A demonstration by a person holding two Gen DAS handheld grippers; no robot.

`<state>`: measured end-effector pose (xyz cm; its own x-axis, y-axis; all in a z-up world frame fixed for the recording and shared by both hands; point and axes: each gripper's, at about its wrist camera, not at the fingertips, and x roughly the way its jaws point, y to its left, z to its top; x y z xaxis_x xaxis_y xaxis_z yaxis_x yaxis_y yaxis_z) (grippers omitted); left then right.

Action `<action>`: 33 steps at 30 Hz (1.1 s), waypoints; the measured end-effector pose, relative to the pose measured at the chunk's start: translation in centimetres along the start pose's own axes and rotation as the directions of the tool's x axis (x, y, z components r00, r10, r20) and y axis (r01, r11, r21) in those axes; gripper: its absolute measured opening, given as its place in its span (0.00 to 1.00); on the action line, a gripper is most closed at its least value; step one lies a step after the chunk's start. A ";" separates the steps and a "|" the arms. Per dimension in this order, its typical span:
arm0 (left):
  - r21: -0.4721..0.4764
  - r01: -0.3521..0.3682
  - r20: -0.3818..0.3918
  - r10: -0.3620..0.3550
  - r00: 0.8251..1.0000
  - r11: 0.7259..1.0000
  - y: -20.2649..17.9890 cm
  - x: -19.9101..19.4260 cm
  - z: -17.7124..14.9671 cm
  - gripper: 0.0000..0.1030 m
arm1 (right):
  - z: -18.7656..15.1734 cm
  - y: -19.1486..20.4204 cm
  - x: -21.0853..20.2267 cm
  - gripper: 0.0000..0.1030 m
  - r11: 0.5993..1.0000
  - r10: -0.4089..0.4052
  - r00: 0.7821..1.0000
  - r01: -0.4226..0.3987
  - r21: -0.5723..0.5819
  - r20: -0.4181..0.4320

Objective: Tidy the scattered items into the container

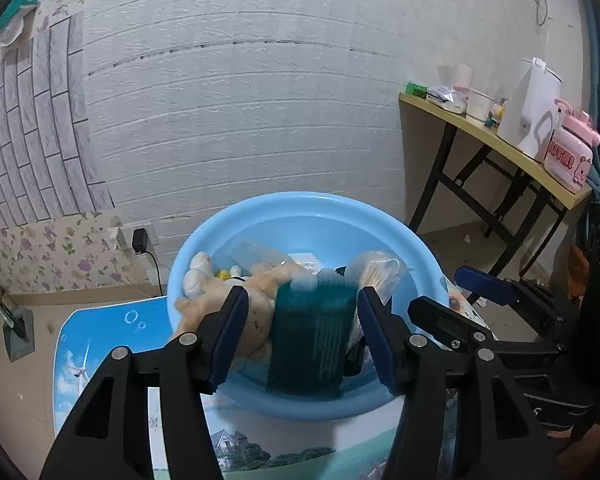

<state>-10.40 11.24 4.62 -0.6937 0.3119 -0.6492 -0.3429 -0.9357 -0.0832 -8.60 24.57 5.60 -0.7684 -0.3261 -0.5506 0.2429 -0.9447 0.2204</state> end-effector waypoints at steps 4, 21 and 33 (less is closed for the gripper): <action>-0.004 -0.010 0.010 0.010 1.000 1.000 0.3 -1.0 -0.5 0.56 | -0.1 0.6 -0.6 0.72 1.000 0.001 1.000 -0.001 -0.007 0.005; -0.026 -0.031 0.030 0.032 0.999 0.999 1.5 -4.3 -2.2 0.72 | -0.7 2.2 -2.6 0.72 0.999 -0.029 0.999 0.029 -0.028 -0.016; -0.063 -0.079 0.055 0.082 0.995 0.995 3.4 -7.6 -3.8 0.87 | -0.6 4.7 -4.2 0.72 0.997 -0.056 0.998 0.055 -0.051 -0.025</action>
<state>-3.89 5.08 6.43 -0.7536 0.2425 -0.6110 -0.2468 -0.9658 -0.0790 -3.91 21.48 8.49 -0.7657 -0.2731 -0.5823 0.2301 -0.9618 0.1484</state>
